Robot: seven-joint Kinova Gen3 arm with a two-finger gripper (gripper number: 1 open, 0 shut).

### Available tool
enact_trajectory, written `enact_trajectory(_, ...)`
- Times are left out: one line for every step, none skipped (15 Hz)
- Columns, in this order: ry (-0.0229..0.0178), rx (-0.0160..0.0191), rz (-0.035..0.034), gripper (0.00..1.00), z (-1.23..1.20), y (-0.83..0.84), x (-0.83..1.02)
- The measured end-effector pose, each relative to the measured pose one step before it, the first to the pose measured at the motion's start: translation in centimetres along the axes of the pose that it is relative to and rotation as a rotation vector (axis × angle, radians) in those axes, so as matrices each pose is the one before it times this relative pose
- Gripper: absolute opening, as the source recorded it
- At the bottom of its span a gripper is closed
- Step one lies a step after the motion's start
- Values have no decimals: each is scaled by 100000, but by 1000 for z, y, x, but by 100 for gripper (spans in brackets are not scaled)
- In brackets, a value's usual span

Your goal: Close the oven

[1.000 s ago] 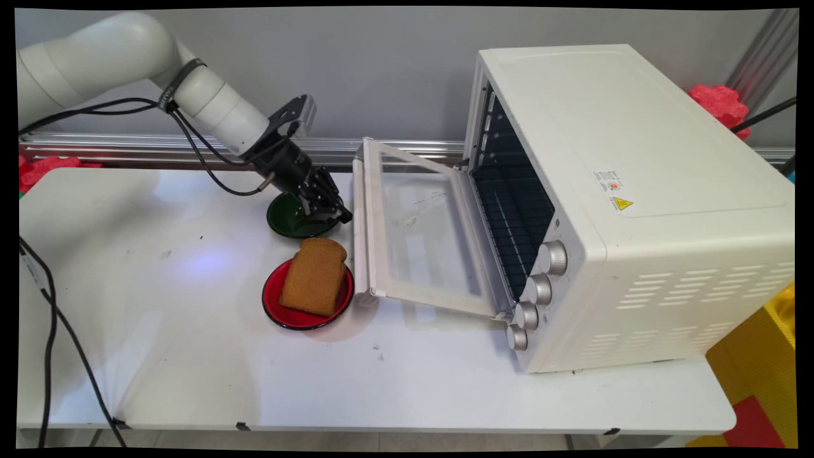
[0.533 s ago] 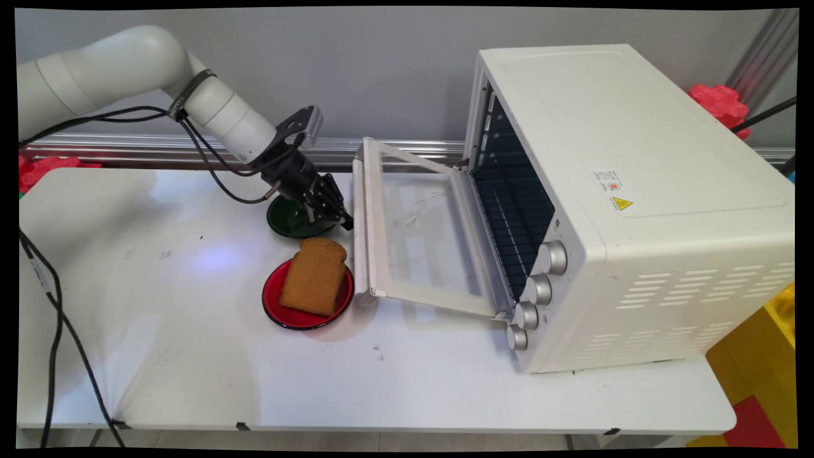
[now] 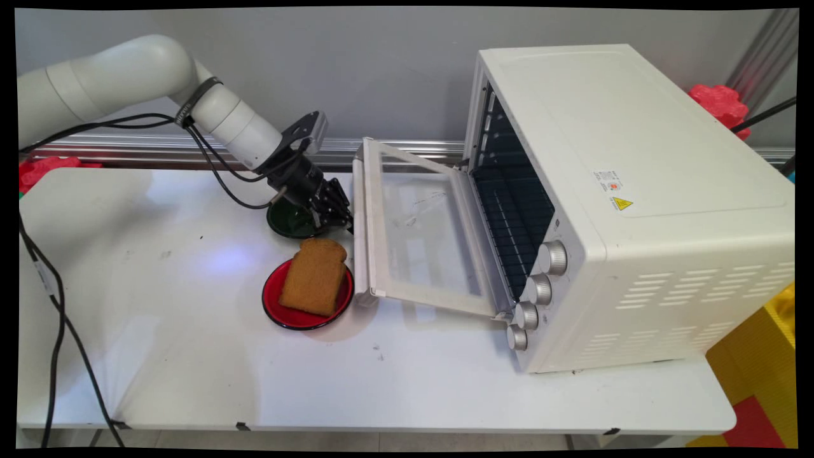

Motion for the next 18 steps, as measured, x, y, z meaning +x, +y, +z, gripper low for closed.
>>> enact_trajectory(735,-384,-263,0,47,93,3)
enact_trajectory(1049,-863,-439,0,-4,199,-13)
enact_trajectory(1162,-891,-508,0,-106,206,-19)
enact_trajectory(868,-687,-285,0,-119,139,8)
enact_trajectory(824,-669,-237,0,-148,142,1)
enact_trajectory(761,-575,-138,0,-145,129,23)
enact_trajectory(564,-372,-64,0,-103,93,19)
enact_trajectory(866,-493,-105,0,-167,135,23)
enact_trajectory(1608,-711,-41,0,-295,231,133)
enact_trajectory(740,-218,-15,0,-120,80,83)
enact_trajectory(1167,-230,8,0,-192,112,147)
enact_trajectory(787,-118,35,0,-115,70,112)
enact_trajectory(1143,-133,100,0,-169,102,173)
enact_trajectory(1395,-74,169,0,-169,110,251)
enact_trajectory(1390,2,187,0,-154,95,274)
enact_trajectory(1195,47,201,0,-110,66,268)
enact_trajectory(1373,151,195,0,-137,72,294)
enact_trajectory(1291,205,285,0,-123,59,322)
